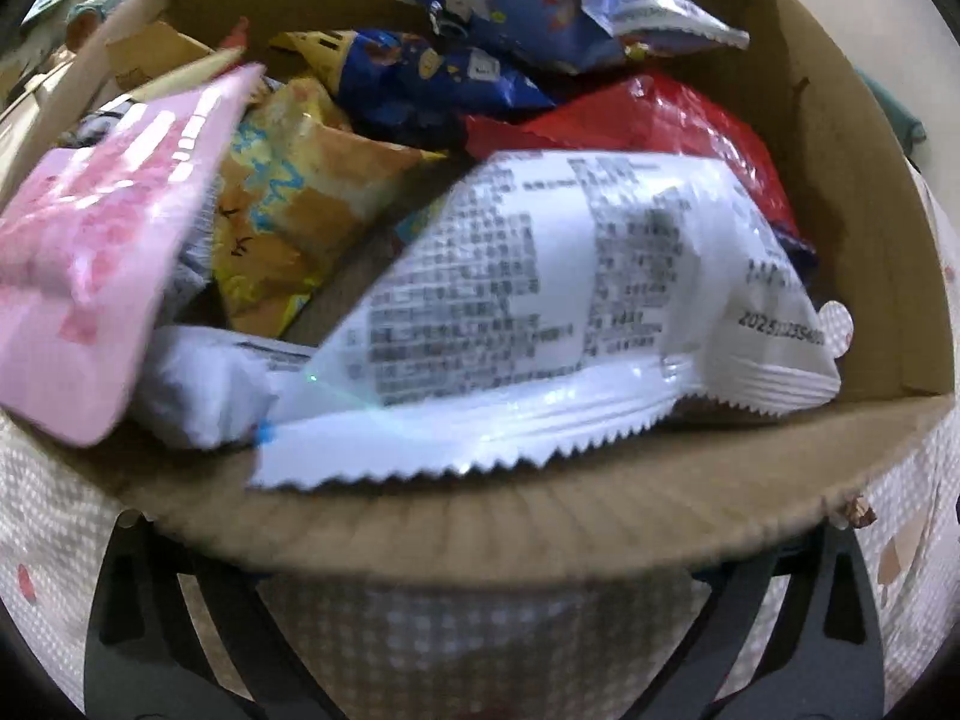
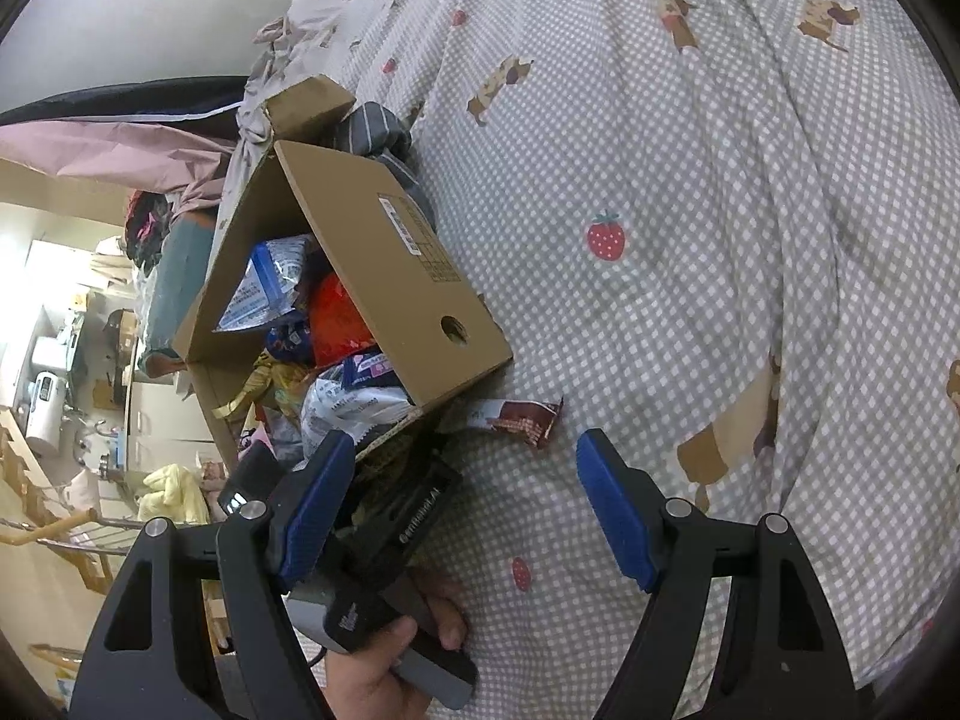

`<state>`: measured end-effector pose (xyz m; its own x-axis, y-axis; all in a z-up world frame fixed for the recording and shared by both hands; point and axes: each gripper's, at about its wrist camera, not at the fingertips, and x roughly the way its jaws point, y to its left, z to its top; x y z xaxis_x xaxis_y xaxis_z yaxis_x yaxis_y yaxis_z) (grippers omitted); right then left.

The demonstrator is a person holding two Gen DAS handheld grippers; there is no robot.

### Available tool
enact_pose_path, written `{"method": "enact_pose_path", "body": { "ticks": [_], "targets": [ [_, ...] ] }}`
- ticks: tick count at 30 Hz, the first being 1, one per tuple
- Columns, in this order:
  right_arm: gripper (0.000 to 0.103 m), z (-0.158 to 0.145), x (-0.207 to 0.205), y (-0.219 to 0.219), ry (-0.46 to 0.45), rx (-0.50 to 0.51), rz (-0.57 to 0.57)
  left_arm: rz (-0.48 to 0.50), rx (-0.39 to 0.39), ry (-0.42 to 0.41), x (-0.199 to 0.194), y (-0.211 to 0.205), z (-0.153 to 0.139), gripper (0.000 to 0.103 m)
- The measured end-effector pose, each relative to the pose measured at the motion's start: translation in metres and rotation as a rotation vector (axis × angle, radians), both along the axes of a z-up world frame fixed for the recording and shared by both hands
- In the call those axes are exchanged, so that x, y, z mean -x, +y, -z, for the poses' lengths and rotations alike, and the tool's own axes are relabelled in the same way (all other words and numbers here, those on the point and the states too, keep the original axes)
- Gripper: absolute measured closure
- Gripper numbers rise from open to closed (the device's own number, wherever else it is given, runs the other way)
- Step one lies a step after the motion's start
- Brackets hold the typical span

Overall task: Organize snacks
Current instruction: 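Grasp the cartoon-printed bar on the bed with the left tool, then grasp the brown bar with the right tool while the left tool holds the cartoon bar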

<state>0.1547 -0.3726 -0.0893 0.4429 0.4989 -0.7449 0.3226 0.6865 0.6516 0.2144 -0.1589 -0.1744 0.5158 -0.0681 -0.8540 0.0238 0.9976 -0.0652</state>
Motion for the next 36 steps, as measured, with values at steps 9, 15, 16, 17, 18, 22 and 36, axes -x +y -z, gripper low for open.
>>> {"method": "enact_pose_path", "body": {
  "ticks": [9, 15, 16, 17, 18, 22, 36],
  "targets": [
    [0.024, -0.001, -0.004, 0.007, -0.005, 0.024, -0.012, 0.042, 0.042, -0.029, 0.023, 0.018, -0.006, 0.044],
    [0.024, -0.001, -0.004, 0.011, -0.001, 0.048, -0.022, 0.07, 0.056, -0.033, 0.056, 0.034, -0.009, 0.046],
    [0.024, 0.0, -0.003, 0.012, 0.005, 0.058, -0.026, 0.076, 0.059, -0.026, 0.063, 0.038, -0.013, 0.046],
    [0.024, 0.002, -0.002, 0.012, 0.01, 0.067, -0.029, 0.079, 0.053, -0.023, 0.072, 0.042, -0.016, 0.046],
    [0.024, 0.003, -0.001, 0.012, 0.02, 0.083, -0.034, 0.082, 0.04, -0.016, 0.074, 0.041, -0.02, 0.046],
    [0.024, 0.021, -0.003, 0.02, 0.09, 0.142, -0.089, 0.034, 0.051, 0.039, 0.083, 0.055, -0.046, 0.046],
    [0.027, 0.05, -0.048, 0.098, 0.056, 0.558, -0.427, 0.286, -0.056, -0.04, 0.108, 0.088, -0.156, 0.046]
  ]
}}
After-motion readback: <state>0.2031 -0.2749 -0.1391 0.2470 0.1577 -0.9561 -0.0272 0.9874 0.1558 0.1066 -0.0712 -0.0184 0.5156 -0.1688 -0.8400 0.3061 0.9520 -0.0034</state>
